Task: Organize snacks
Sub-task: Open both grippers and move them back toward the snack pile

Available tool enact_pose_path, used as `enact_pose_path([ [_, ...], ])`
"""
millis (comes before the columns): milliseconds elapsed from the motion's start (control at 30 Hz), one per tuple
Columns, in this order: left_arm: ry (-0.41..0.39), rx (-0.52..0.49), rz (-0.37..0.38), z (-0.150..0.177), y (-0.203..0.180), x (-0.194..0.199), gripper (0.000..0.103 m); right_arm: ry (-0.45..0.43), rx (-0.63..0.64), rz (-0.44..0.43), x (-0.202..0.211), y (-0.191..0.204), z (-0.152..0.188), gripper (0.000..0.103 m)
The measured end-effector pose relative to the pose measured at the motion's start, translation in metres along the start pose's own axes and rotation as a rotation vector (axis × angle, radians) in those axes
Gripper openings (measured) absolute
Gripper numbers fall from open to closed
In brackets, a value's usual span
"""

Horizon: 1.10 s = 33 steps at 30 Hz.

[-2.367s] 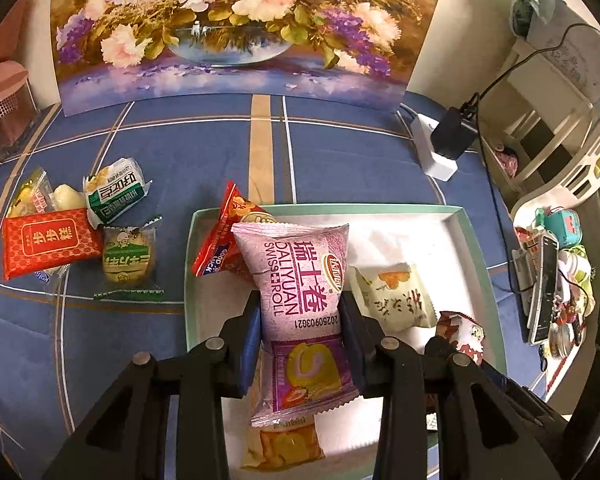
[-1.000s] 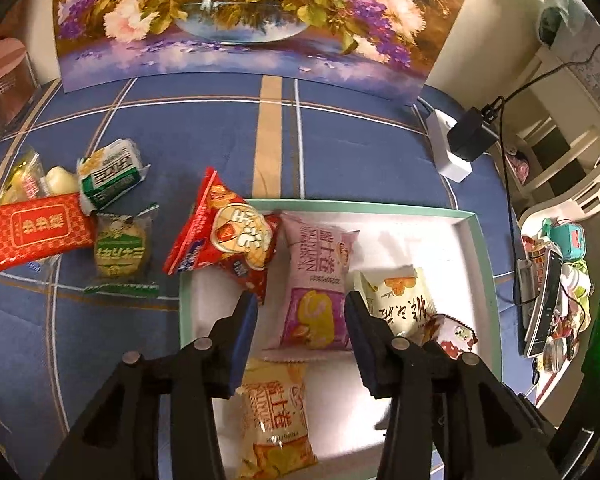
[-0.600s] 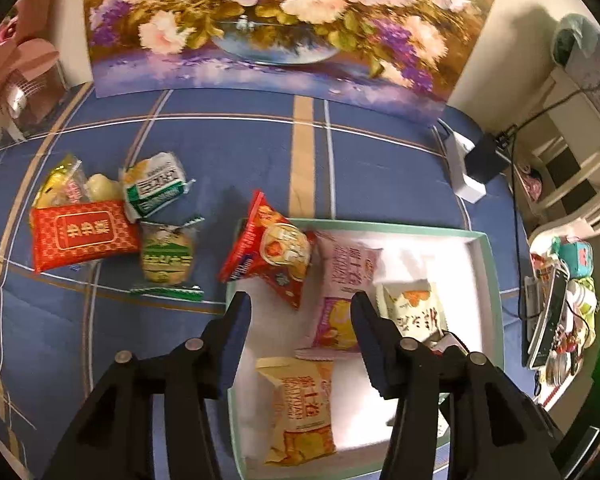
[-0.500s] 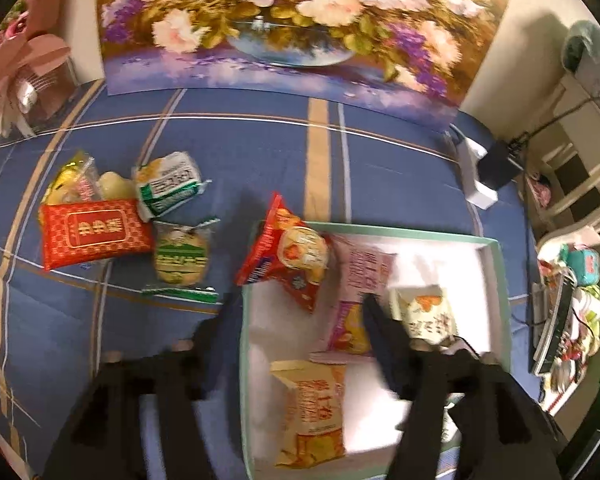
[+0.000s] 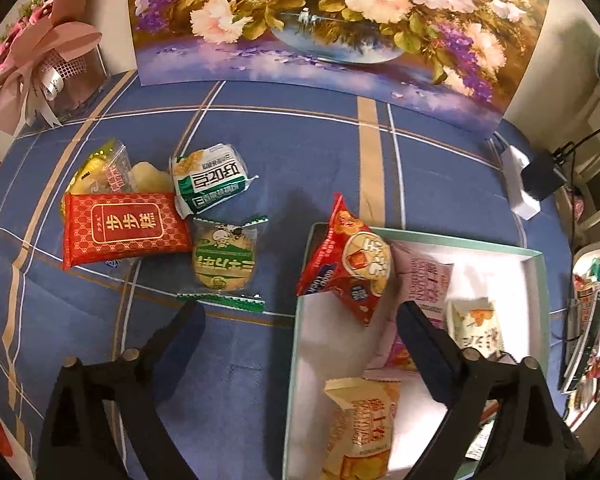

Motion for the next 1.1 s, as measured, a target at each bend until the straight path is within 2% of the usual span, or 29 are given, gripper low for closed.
enact_pose_path([
  [167, 0.006, -0.034, -0.048, 0.001, 0.001, -0.002, 0.1, 0.004, 0.004, -0.002, 0.0, 0.002, 0.001, 0.103],
  [400, -0.045, -0.061, -0.085, -0.005, 0.002, 0.011, 0.1, -0.008, -0.01, -0.026, 0.005, 0.006, 0.001, 0.103],
  [833, -0.067, -0.002, -0.123, -0.005, 0.029, 0.034, 0.1, -0.016, 0.023, -0.053, 0.014, 0.028, 0.008, 0.103],
  [1100, -0.066, 0.08, -0.141, -0.003, 0.074, 0.048, 0.1, -0.041, 0.047, -0.094, 0.024, 0.052, 0.016, 0.103],
])
Point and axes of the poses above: each gripper's, at about its wrist camera, not at the fingertips, and x roughly against the way its jaws point, y to its left, z to its underside, the point moved 8 cm from there along -x, roughly the way its jaws point
